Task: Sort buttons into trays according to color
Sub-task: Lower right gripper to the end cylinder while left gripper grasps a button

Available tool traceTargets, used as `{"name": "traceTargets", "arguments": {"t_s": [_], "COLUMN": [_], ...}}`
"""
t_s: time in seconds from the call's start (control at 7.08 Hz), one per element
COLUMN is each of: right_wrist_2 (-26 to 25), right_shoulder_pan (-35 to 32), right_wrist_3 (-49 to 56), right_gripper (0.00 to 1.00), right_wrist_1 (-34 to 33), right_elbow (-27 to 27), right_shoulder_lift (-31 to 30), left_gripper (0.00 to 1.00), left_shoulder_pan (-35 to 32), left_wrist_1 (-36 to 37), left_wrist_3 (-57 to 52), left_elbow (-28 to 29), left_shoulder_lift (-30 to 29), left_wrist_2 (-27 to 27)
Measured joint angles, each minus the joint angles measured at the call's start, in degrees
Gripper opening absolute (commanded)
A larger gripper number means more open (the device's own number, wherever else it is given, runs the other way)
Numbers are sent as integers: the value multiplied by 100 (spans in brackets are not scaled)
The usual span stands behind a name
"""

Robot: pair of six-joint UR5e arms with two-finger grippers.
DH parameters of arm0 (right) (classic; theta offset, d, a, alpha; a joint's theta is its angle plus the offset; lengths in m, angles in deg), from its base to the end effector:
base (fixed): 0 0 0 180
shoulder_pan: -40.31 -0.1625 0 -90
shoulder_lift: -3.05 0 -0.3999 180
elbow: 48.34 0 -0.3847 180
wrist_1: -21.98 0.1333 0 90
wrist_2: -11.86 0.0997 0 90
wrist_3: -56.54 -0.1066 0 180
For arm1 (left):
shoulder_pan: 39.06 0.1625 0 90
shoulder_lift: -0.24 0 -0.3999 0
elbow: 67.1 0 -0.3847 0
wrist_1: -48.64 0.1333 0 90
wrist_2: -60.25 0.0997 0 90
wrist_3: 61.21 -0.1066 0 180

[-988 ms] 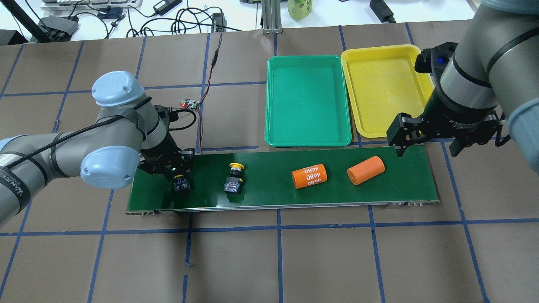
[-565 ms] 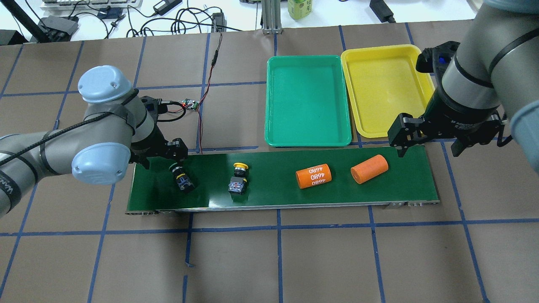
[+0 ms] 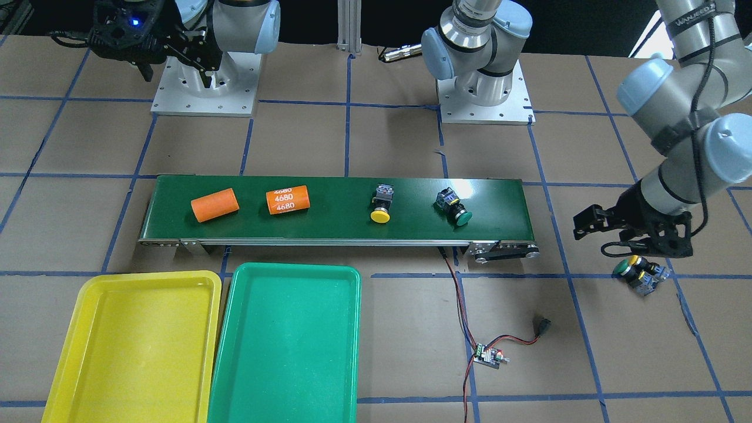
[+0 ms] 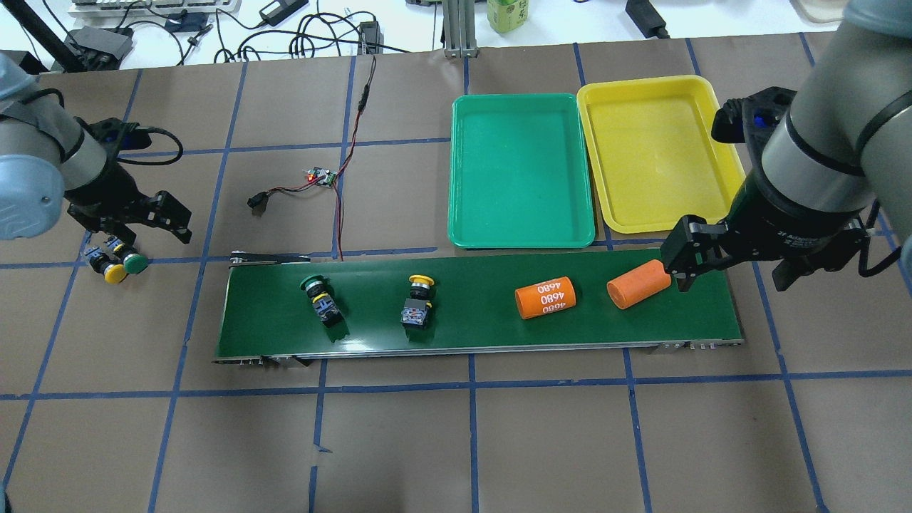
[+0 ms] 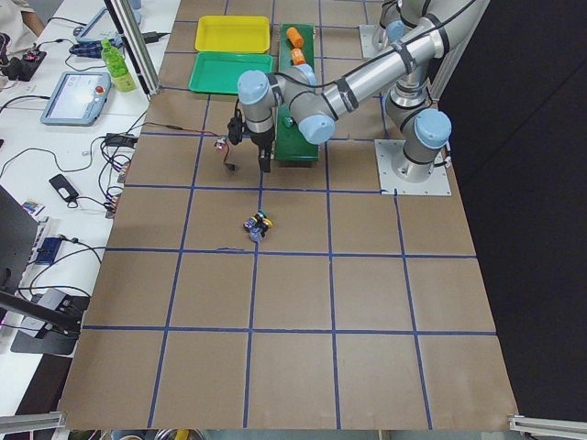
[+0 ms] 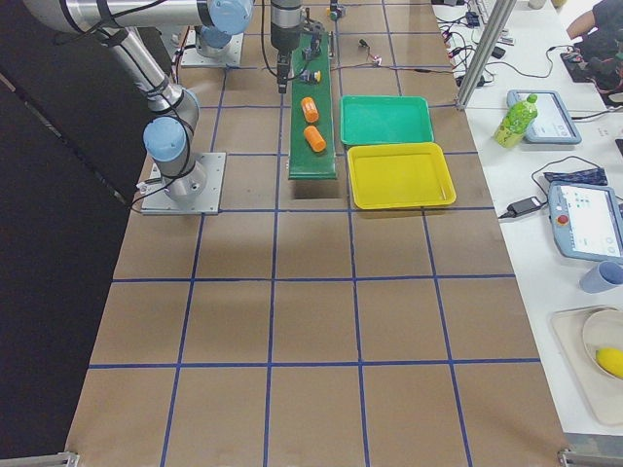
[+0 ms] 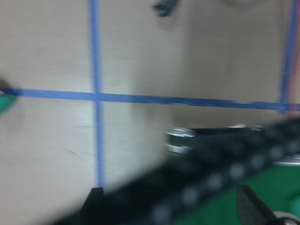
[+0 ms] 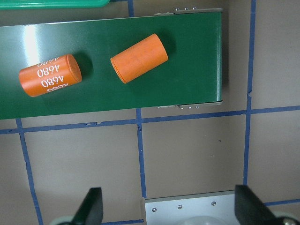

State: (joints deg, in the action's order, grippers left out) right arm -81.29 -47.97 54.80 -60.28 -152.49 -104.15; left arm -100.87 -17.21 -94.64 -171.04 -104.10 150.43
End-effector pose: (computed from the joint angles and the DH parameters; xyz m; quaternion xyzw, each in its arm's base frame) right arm 0.1167 -0.3602 0.4508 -0.0290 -0.9984 -0.0409 0.0275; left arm 0.1330 -0.5296 0.2542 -0.0457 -0.9983 -0.0318 0.0171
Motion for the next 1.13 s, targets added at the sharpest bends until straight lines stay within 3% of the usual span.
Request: {"name": "traceTargets", "arguments": {"t_s": [0.28,0.56,1.13], "right_wrist_2": [17,57,428], "right_shoulder_pan": [5,11,27], "right_wrist_3": [-3,-11,4], "right_gripper": [100,100,100], "right_wrist_1": [-36,-35,-57], "right_elbow": [-4,5,6], "right_shoulder_lift": [19,-6,14], "left_gripper": [100,100,100], "left_shoulder_pan": [517,645,740], "left_wrist_1": [704,1047,984], "left_wrist_3": [-1033,-1236,-2536], "left_elbow": [254,617,672], "left_shoulder_lift": [-605,-1144,-1342], "left_wrist_2": [3,-20,-44]}}
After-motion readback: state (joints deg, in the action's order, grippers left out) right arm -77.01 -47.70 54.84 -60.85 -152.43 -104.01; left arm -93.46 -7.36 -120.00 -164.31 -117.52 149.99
